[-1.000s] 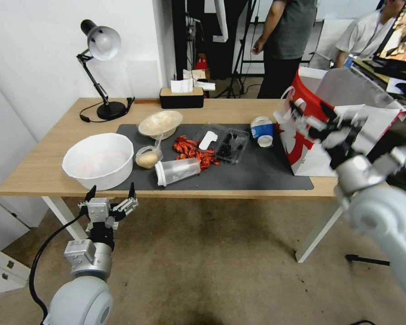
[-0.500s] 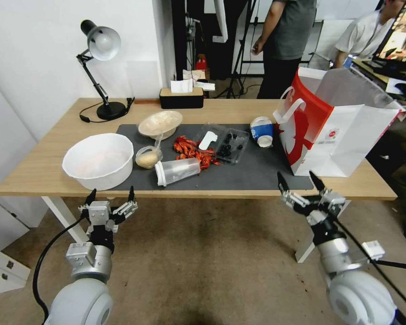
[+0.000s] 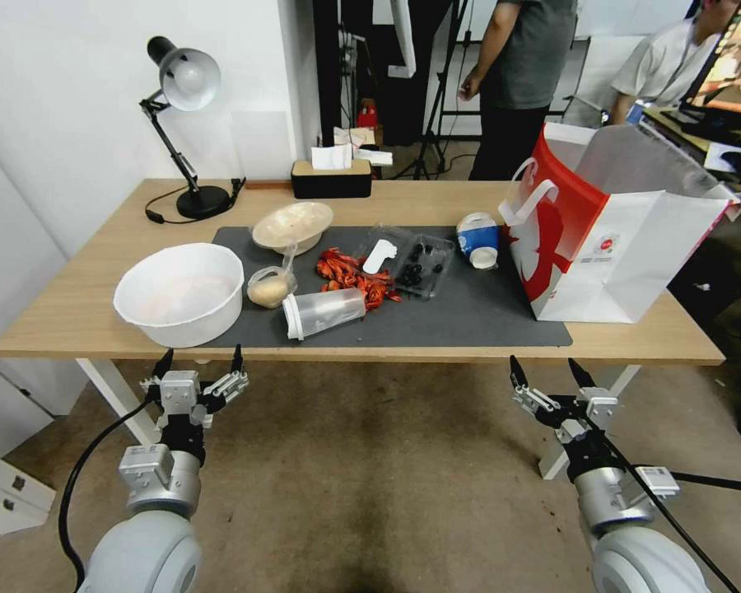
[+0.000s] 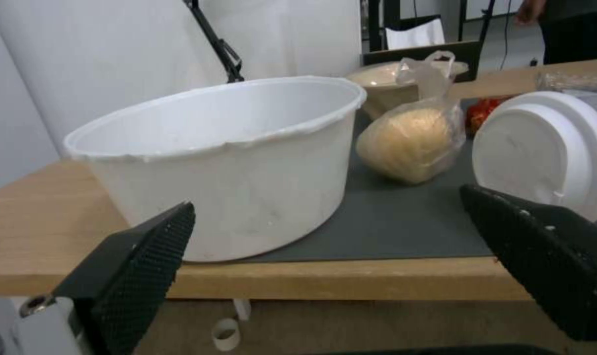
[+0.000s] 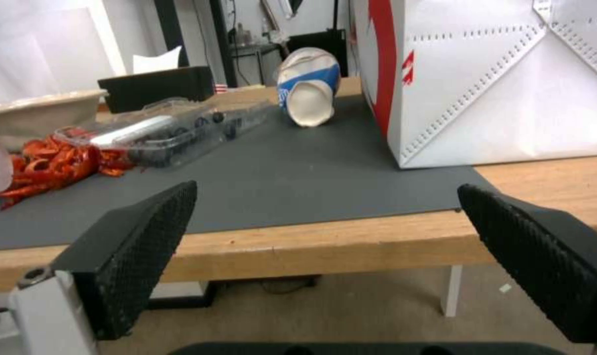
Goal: Pick up the trash from the table and place it into the takeout bag.
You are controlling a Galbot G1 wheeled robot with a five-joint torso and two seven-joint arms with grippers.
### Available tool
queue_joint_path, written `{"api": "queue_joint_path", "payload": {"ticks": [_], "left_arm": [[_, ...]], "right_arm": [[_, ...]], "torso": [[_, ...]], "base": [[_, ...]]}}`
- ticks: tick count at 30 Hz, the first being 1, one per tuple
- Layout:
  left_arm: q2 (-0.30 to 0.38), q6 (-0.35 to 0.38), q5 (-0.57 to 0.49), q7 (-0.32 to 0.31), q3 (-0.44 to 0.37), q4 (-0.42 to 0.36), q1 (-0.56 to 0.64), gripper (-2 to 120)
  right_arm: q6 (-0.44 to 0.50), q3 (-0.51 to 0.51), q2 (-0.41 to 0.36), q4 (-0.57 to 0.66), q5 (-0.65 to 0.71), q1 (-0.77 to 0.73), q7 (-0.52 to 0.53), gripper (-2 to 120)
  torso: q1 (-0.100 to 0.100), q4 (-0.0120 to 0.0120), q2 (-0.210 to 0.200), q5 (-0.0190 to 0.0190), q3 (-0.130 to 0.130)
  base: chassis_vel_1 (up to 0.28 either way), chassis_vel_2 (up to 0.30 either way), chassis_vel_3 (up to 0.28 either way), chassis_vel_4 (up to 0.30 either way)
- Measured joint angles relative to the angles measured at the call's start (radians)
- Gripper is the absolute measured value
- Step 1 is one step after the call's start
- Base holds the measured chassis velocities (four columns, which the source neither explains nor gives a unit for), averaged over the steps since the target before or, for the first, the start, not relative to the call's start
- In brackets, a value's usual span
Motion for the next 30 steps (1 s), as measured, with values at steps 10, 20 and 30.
{"api": "queue_joint_path", "payload": {"ticks": [10, 20, 30], "left_arm": [[-0.012, -0.008, 0.009, 0.0, 0.002, -0.001, 0.01, 100], [-0.009, -0.01, 0.01, 0.001, 0.007, 0.005, 0.002, 100], [-0.011, -0.005, 0.014, 0.001, 0.008, -0.003, 0.001, 100]], "right_arm": [[-0.007, -0.009, 0.006, 0.011, 0.007, 0.001, -0.001, 100], [-0.097, -0.111, -0.036, 0.055, 0.029, 0.152, 0.053, 100], [-0.159, -0.246, -0.102, 0.014, 0.089, 0.36, 0.099, 100]], "torso": [[0.0, -0.0001, 0.0, 0.0002, 0.0], [0.0, 0.0001, 0.0, 0.0001, 0.0], [0.0, -0.0001, 0.0, 0.0, 0.0]], "base": [[0.0, 0.0, 0.0, 0.0], [0.0, 0.0, 0.0, 0.0], [0.0, 0.0, 0.0, 0.0]]}}
